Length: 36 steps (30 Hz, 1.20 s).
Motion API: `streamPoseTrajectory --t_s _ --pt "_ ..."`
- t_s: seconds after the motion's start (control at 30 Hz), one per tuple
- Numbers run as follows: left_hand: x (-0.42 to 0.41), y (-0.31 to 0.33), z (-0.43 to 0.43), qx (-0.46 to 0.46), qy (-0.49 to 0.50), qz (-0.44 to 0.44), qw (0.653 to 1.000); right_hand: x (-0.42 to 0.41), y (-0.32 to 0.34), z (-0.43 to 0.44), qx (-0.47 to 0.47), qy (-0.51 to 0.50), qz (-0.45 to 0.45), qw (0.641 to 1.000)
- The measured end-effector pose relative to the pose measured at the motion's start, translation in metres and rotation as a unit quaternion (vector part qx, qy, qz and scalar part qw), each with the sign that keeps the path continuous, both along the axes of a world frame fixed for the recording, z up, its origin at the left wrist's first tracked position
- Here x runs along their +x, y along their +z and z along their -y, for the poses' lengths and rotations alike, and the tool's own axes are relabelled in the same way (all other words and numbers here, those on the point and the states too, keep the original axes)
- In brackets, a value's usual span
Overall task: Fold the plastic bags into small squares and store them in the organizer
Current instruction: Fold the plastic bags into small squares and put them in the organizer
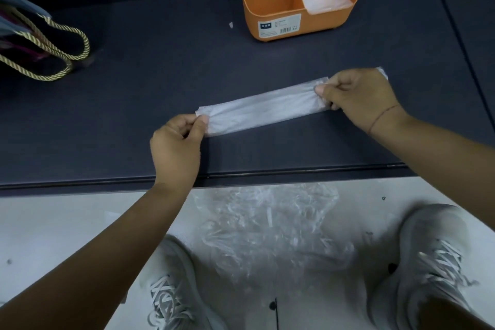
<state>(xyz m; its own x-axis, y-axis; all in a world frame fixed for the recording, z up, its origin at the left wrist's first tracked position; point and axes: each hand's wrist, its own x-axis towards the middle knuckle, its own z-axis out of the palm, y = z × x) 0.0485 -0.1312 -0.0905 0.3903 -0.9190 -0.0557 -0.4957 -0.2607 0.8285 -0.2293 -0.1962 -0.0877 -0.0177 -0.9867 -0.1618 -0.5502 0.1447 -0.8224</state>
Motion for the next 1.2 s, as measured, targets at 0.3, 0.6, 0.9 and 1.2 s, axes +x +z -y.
streamPoseTrajectory --t_s 0.3,0.6,0.9,1.2 --pt "-0.002 -0.008 0.014 -0.013 0.016 0.210 0.978 0.017 -0.001 0.007 -0.048 -0.009 -0.212 0.976" --pt "-0.019 -0.007 0.013 -0.147 -0.164 0.285 0.933 0.052 0.004 -0.019 -0.284 0.200 -0.253 0.903" --pt "-0.024 -0.028 0.005 0.004 -0.309 0.402 0.862 0.032 -0.022 -0.035 -0.106 0.344 -0.405 0.841" --pt "-0.019 -0.026 0.005 0.013 -0.322 0.421 0.848 -0.041 -0.014 -0.039 -0.067 0.210 -0.361 0.906"
